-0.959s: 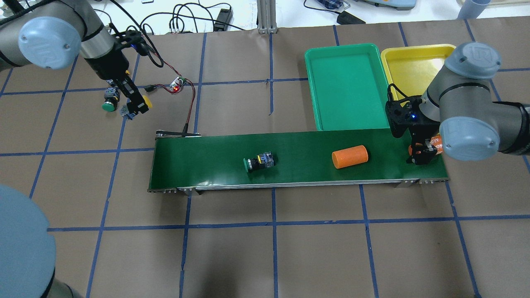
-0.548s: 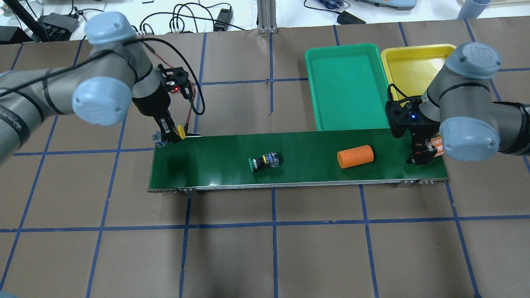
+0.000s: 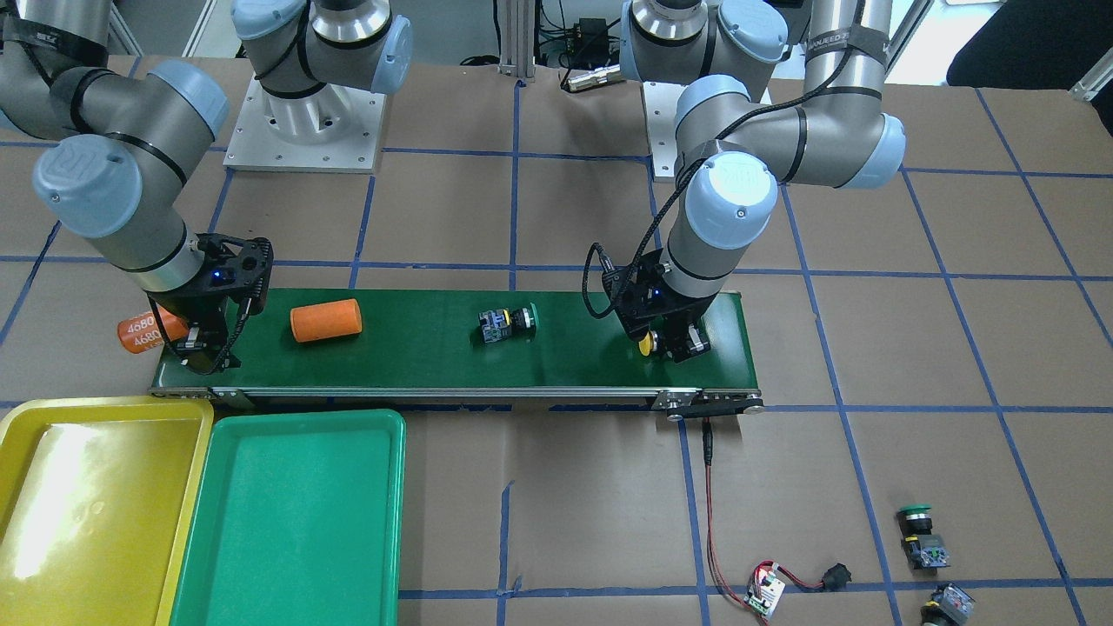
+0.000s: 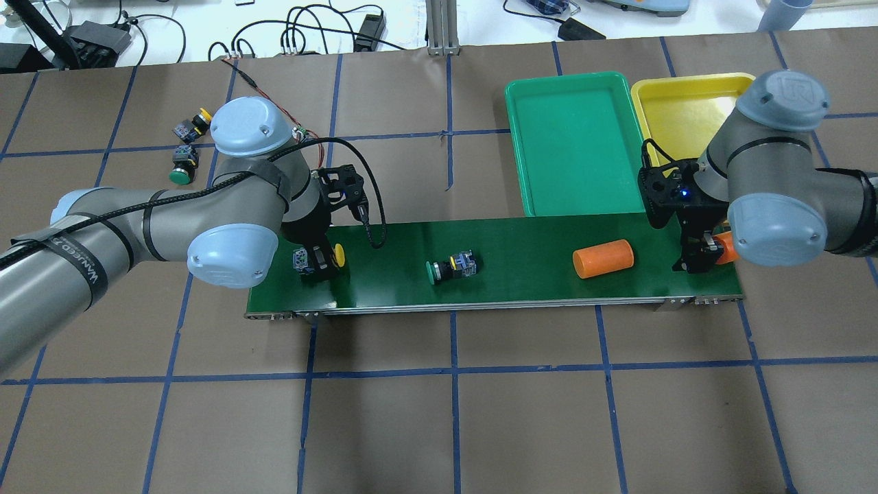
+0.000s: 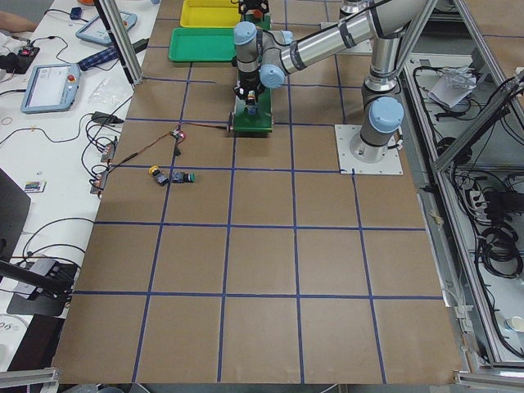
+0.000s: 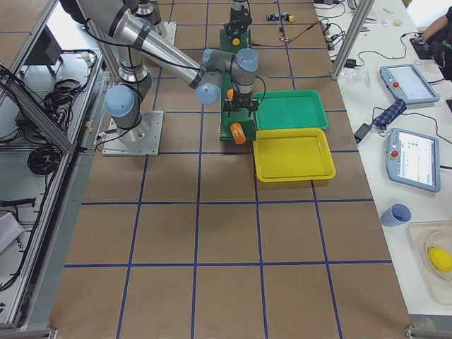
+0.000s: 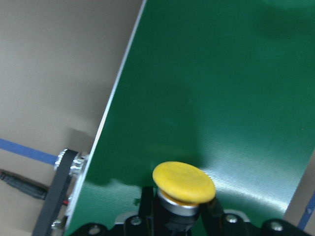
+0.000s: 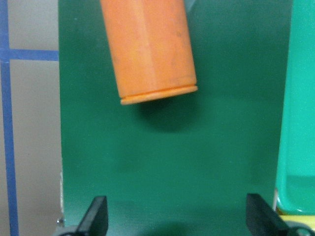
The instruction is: Sort buttons by color to trays
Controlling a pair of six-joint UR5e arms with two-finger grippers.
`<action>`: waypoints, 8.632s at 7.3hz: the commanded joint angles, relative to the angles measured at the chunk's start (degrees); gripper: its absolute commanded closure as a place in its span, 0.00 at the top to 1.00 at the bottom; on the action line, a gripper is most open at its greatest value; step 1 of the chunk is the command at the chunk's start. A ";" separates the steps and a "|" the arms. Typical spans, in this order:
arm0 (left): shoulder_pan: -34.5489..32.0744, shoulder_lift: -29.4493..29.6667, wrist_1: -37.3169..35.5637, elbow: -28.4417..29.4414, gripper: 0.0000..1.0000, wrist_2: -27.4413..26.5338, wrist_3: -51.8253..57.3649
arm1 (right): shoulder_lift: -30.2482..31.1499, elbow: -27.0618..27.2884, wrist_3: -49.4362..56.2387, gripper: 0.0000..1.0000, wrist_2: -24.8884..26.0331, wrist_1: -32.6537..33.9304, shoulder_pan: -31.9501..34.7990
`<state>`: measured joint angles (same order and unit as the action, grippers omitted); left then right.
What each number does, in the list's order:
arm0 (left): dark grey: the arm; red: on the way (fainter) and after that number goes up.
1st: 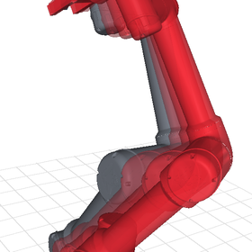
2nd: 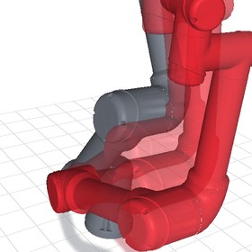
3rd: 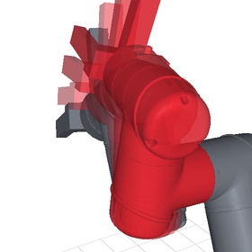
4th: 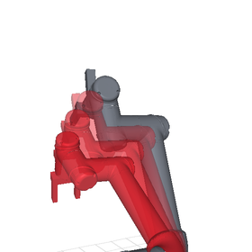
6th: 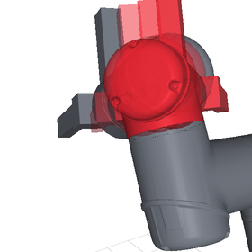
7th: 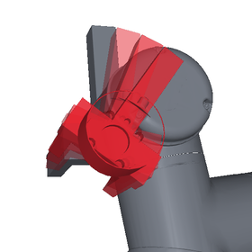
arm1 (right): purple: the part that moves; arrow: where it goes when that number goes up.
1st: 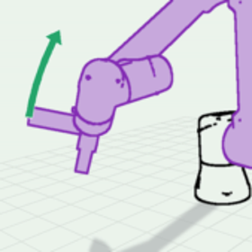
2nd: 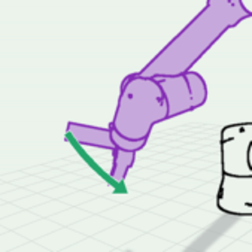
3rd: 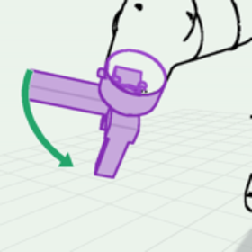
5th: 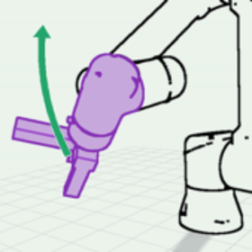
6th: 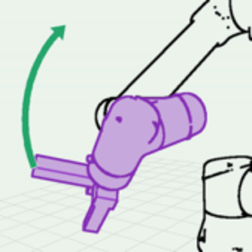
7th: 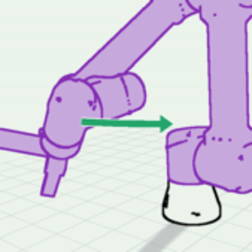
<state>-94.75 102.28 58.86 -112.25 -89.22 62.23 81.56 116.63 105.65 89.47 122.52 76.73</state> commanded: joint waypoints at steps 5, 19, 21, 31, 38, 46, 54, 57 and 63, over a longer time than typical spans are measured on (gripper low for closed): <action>20.63 10.02 5.04 20.90 1.00 0.36 -5.44 | 0.00 0.00 0.00 1.00 -0.09 -0.09 0.00; 27.87 32.98 4.68 40.70 1.00 3.07 -41.13 | -0.97 0.18 0.18 1.00 0.26 -0.35 0.00; 27.70 33.16 4.86 40.26 0.64 3.10 -41.05 | -0.97 0.00 0.09 1.00 0.26 -0.44 0.00; 13.65 14.73 30.00 34.06 0.00 6.69 -82.92 | -0.71 -0.26 -0.09 1.00 0.26 -0.44 0.00; 8.97 5.64 26.58 13.20 0.15 7.57 -90.70 | -0.79 -0.09 0.09 1.00 0.35 -0.44 0.00; 6.42 6.18 22.89 13.54 0.80 7.22 -112.42 | -0.97 0.18 0.35 1.00 -0.18 -0.44 0.09; 25.14 16.60 11.19 31.77 1.00 4.68 -56.07 | -1.06 0.26 -0.09 1.00 -0.18 -0.44 1.23; 27.59 26.98 4.49 39.72 1.00 1.77 -23.57 | -1.06 0.35 -0.27 0.93 -0.09 -0.53 1.40; 27.61 35.26 1.70 45.26 1.00 3.00 2.64 | -0.44 -0.79 0.61 0.15 0.27 0.17 1.40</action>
<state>-67.02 136.29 60.80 -68.56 -86.47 63.05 80.81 116.37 106.21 89.97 122.14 78.13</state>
